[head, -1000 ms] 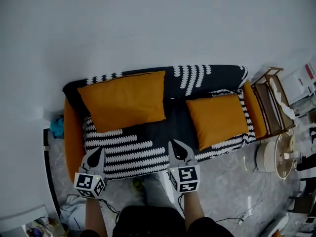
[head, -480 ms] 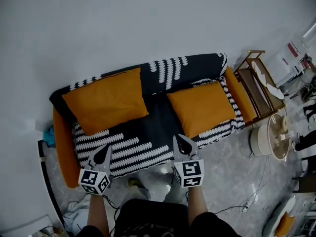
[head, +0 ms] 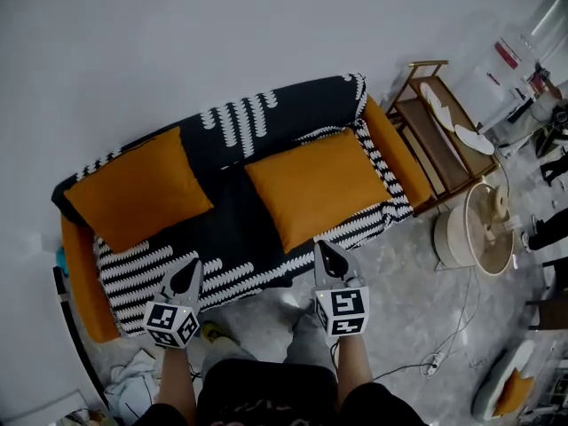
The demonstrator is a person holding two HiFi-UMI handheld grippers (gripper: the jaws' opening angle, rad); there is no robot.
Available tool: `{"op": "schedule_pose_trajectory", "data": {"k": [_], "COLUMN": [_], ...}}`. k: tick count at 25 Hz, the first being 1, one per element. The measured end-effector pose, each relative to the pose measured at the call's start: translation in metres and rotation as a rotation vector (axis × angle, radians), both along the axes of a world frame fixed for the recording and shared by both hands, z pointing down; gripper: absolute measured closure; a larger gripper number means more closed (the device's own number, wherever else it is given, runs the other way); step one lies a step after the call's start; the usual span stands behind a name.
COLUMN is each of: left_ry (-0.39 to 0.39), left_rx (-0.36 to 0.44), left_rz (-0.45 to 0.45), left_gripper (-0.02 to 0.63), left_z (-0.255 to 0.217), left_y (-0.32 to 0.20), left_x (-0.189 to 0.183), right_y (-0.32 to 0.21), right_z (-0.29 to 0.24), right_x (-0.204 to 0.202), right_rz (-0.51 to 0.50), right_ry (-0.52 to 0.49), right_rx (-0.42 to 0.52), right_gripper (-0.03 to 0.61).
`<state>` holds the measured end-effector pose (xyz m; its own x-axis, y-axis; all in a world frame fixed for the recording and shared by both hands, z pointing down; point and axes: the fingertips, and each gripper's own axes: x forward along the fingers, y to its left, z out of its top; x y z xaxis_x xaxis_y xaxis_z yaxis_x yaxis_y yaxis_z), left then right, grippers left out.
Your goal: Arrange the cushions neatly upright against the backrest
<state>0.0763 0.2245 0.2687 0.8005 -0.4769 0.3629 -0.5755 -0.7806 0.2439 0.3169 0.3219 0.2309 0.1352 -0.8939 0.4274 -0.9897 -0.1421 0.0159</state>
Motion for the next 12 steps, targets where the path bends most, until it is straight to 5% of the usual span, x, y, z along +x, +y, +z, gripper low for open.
{"op": "schedule_pose_trajectory", "data": {"k": [12], "left_ry": [-0.119], "left_rx": [0.024], "left_rz": [-0.029], "left_gripper": [0.617], "left_z": [0.002], "left_y": [0.051], "left_x": [0.202], "right_y": [0.049], "right_z": [0.012], "right_x": [0.225], "right_rz": [-0.019], "right_ry": [-0.091], "right_rx": [0.005], "right_gripper": [0.566]}}
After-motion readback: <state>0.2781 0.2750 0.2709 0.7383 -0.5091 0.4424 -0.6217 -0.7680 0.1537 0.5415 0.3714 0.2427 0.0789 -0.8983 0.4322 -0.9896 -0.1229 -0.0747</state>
